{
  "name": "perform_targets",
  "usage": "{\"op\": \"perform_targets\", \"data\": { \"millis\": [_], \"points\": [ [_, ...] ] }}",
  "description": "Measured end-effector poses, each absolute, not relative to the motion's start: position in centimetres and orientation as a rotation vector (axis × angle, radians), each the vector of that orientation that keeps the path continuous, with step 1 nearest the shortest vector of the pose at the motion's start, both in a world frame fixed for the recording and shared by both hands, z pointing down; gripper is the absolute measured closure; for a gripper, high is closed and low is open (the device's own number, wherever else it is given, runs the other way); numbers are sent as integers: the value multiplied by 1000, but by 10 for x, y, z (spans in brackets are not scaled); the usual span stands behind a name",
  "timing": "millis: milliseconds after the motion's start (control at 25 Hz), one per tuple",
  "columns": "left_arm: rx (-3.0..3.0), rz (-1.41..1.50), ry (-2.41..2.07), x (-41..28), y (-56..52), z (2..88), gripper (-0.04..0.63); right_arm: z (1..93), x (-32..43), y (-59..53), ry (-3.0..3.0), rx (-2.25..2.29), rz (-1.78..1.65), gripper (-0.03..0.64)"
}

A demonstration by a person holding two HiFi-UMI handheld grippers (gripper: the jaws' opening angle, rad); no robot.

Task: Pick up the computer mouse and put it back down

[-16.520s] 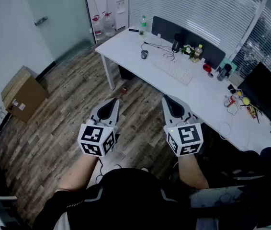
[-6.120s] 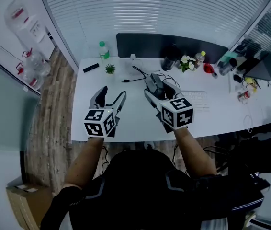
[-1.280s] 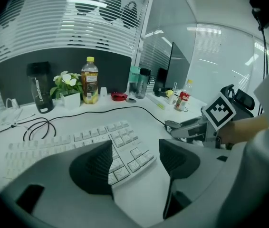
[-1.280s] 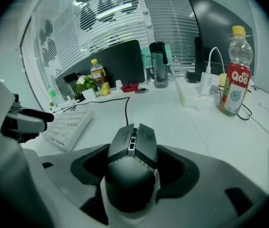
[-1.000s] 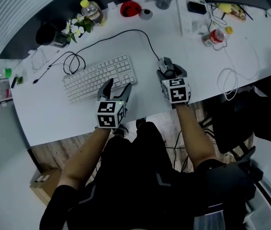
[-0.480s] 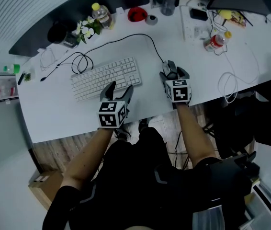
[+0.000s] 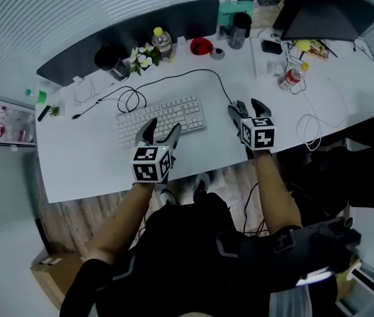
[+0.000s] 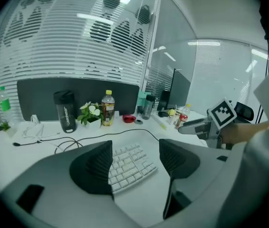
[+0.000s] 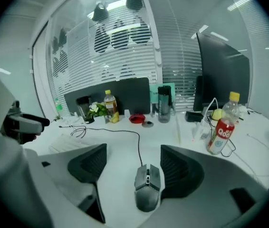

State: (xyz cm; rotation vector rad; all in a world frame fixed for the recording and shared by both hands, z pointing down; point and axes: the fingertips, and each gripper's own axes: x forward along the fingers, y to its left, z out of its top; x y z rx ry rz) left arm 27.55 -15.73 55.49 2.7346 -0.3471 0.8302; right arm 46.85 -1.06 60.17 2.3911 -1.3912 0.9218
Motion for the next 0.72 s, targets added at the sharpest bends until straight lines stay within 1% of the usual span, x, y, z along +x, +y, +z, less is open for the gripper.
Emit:
{"op": "perform_targets", "data": {
  "millis": [400,560,720],
  "points": [
    [2842,576,-295,215,-185,457,272,472,399,-34,-1547,2486,684,288],
    [2864,481,-174,187,-182,414,272,422,359,-41,-1603,2530,626,304],
    [2958,404,-168,155,-189,372,272,378,319,-48,-1646,2537,525,318]
  ]
}}
